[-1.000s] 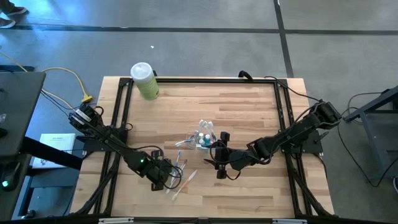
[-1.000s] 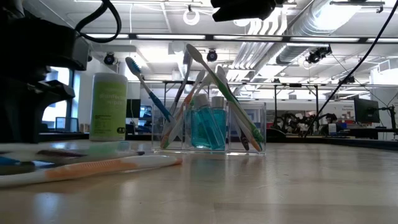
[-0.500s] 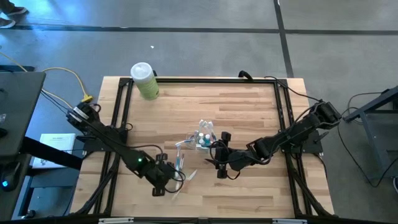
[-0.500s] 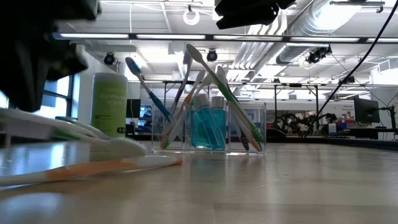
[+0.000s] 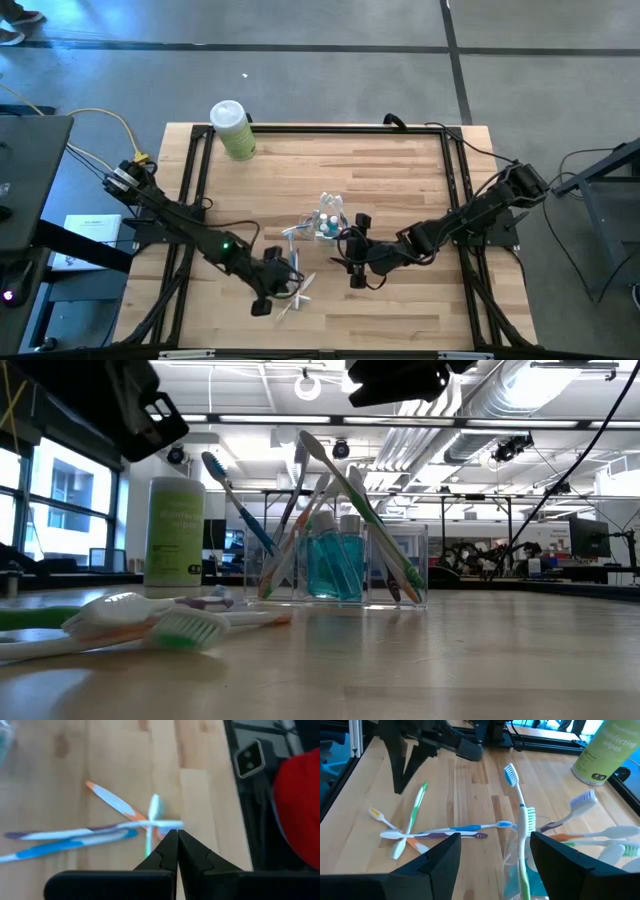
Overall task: Pick & Place toothbrushing station
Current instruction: Put the green toothbrush into the transparent organizer
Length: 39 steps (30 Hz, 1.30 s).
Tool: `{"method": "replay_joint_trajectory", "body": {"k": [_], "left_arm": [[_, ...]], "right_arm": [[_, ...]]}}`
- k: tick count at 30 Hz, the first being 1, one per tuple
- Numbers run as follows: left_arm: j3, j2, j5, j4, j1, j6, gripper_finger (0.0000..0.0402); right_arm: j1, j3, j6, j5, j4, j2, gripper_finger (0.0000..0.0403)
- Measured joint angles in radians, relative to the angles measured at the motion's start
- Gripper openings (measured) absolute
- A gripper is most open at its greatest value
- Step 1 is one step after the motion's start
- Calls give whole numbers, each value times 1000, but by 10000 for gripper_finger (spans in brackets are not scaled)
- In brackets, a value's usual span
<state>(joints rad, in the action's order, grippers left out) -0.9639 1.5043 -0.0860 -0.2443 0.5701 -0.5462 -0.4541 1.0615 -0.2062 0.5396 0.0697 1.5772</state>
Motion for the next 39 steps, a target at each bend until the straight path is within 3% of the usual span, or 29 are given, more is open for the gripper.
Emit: {"method": "replay_joint_trajectory", "body": {"k": [4, 9, 19, 28, 39], "left_arm": [[0, -2, 27, -18, 14, 0, 2], [0, 8, -30, -61, 31, 4, 16], [-1, 143, -82, -66, 59, 126, 96], [-1, 197, -144, 12, 105, 129, 150], [-1, 197, -166, -16, 78, 81, 172]], "right_arm": [[0, 0, 0, 0, 2, 0, 231], [0, 0, 0, 0, 3, 0, 231], [0, 0, 0, 0, 4, 0, 231], [0, 0, -1, 0, 8, 0, 231], [-7, 0, -11, -26, 7, 0, 231]]}}
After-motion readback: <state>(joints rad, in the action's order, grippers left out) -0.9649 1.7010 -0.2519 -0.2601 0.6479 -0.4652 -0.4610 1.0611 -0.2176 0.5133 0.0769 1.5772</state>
